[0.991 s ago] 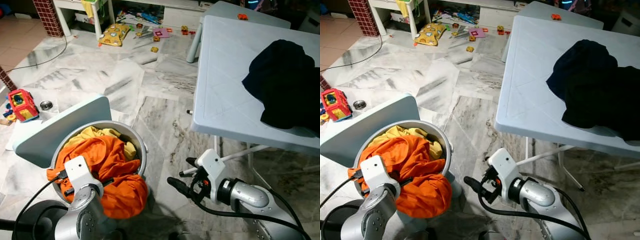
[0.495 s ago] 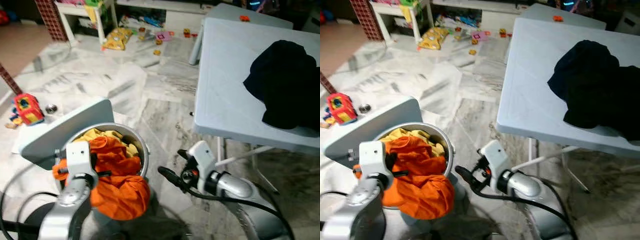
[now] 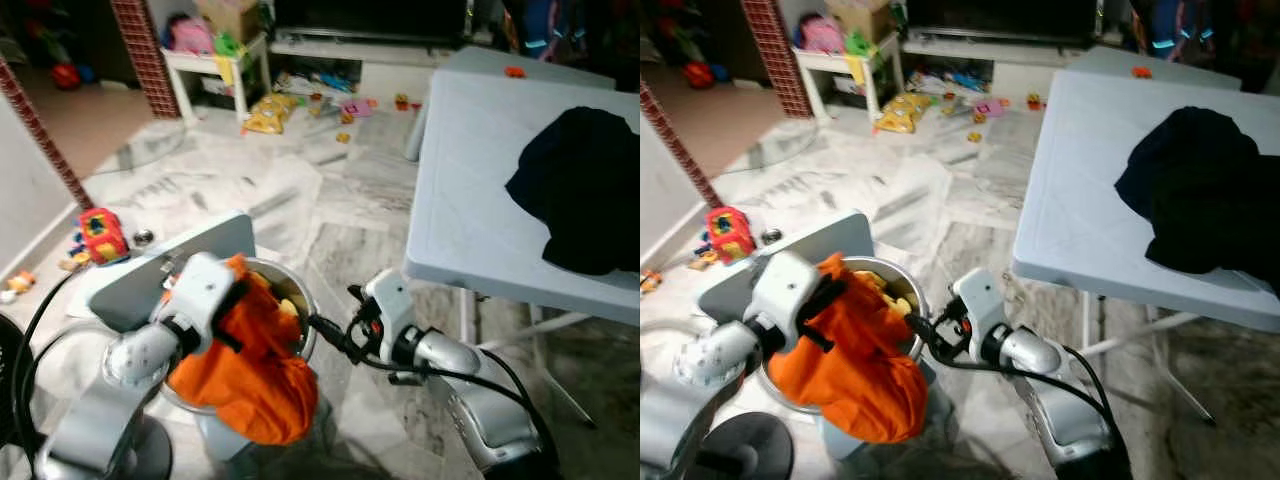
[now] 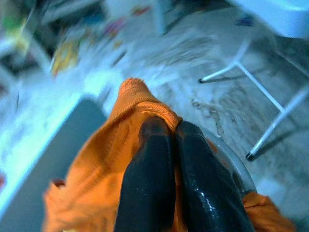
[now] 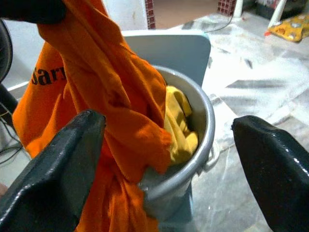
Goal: Hang hanger
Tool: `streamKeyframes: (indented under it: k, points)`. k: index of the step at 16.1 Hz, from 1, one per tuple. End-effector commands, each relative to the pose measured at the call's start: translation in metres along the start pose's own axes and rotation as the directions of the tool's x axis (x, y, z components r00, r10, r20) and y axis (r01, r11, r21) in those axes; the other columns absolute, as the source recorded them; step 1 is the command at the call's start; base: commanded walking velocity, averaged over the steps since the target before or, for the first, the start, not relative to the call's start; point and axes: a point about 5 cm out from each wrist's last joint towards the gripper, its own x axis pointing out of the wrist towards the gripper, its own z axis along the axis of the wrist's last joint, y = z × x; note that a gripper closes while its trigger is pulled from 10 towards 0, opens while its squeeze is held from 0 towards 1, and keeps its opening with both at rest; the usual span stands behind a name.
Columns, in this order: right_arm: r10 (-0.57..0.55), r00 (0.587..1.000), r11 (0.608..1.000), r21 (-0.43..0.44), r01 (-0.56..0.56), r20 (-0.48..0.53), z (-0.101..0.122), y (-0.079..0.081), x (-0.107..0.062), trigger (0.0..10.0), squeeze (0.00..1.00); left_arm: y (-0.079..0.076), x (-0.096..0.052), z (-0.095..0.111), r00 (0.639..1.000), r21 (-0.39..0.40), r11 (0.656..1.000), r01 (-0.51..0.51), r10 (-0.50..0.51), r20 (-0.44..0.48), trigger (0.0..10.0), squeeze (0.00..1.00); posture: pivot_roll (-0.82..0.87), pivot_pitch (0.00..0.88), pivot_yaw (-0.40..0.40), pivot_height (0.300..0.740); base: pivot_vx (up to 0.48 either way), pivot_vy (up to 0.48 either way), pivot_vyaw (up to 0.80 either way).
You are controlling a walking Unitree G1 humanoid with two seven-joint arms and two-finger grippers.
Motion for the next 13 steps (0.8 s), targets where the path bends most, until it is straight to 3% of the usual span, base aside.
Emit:
streamKeyframes:
  k: [1,2,3,5,8,10,13]
  points:
    - [-0.04,0.999,0.999,-0.003,0.04,0.009,0.0,-0.007,0.001,10.0,0.0,0.002,0.003,0.003,0.999,0.109,0.993,0.042,-0.045,0.023,0.0,0.0,0.04,0.0,0.033,0.74,0.0,0.0,0.0]
    - [-0.076,0.997,0.997,0.002,0.076,0.022,-0.001,-0.012,0.001,10.0,0.0,0.014,0.009,0.005,0.999,0.155,0.988,-0.005,0.0,0.033,0.0,0.0,0.04,0.0,0.033,0.74,0.0,0.0,0.0]
    - [-0.084,0.996,0.997,0.003,0.083,0.024,0.0,-0.013,0.001,10.0,0.0,0.015,0.01,0.005,0.999,0.156,0.988,-0.015,0.01,0.034,0.0,0.0,0.04,0.0,0.033,0.74,0.0,0.0,0.0]
    - [-0.242,0.968,0.97,0.051,0.239,0.068,0.001,-0.033,-0.007,10.0,0.0,0.023,0.018,0.003,0.973,0.03,0.975,-0.219,0.217,0.074,0.0,0.0,0.02,0.0,0.019,0.74,0.0,0.0,0.0]
    - [-0.46,0.876,0.881,0.198,0.43,0.142,0.009,-0.065,-0.021,10.0,0.0,0.009,0.013,-0.008,0.931,-0.043,0.939,-0.342,0.345,0.124,0.0,0.0,0.03,0.0,0.015,0.74,0.0,0.0,0.0]
    - [-0.522,0.84,0.839,0.267,0.474,0.148,0.008,-0.076,-0.025,10.0,0.0,-0.001,0.008,-0.015,0.916,-0.065,0.928,-0.366,0.372,0.149,0.0,0.0,0.03,0.0,0.031,0.74,0.0,0.0,0.0]
    - [-0.546,0.826,0.822,0.28,0.496,0.14,0.002,-0.074,-0.026,10.0,0.0,-0.007,0.007,-0.019,0.909,-0.097,0.922,-0.375,0.386,0.157,0.0,0.0,0.03,0.0,0.045,0.74,0.0,0.0,0.0]
